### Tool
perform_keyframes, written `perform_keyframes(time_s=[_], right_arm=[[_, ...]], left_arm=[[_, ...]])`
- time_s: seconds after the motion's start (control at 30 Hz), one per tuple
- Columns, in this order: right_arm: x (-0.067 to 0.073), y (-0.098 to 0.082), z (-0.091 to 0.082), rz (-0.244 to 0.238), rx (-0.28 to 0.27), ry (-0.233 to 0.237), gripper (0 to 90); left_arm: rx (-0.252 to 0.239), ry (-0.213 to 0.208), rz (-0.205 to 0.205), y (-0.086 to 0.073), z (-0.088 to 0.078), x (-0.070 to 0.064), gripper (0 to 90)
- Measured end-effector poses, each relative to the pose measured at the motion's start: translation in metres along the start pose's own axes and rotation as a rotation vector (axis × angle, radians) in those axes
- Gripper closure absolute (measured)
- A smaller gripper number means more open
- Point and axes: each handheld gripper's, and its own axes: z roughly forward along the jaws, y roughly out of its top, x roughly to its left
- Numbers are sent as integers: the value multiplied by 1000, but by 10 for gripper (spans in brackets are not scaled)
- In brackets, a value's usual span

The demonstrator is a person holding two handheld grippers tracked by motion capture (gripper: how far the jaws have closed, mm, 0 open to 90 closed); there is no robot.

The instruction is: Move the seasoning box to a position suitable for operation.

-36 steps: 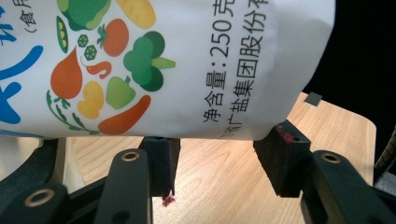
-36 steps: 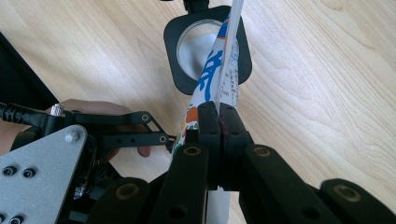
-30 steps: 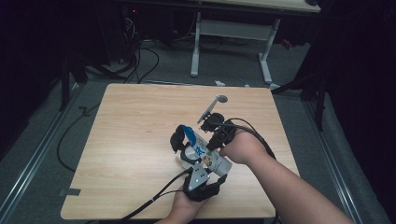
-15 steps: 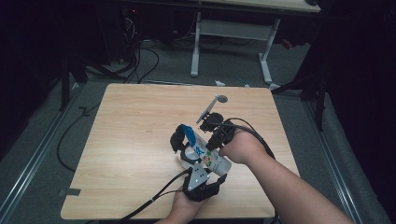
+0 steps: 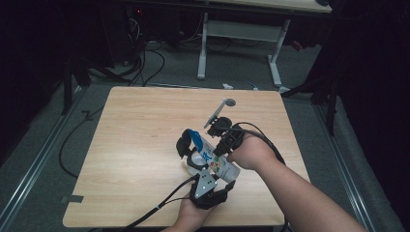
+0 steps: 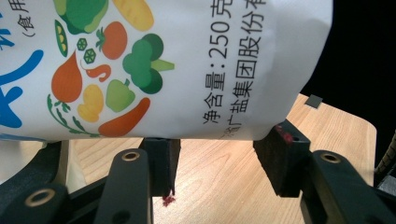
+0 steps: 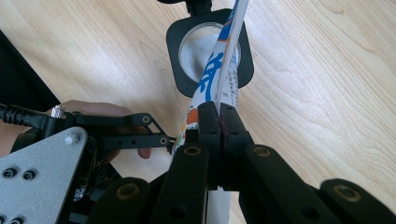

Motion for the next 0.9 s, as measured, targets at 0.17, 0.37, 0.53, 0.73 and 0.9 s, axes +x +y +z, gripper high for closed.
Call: perform_keyframes(time_s=[0.17,0.37,0.53,0.73,0.9], right_arm=[[0,0,0,-1,0,1,899],[0,1,0,2,2,1,899],[1,2,0,-3,1,-1,898],[1,2,0,-2,6,-2,899],[1,2,0,-4,2,-3,898]], left_arm=[[-2,2,-2,0,0,0,521],[-1,1,-3,0,0,0,522],[-2,0,0,0,-1,0,522],[-1,0,5,0,-1,0,522],[-2,2,4,1,-1,1,522]])
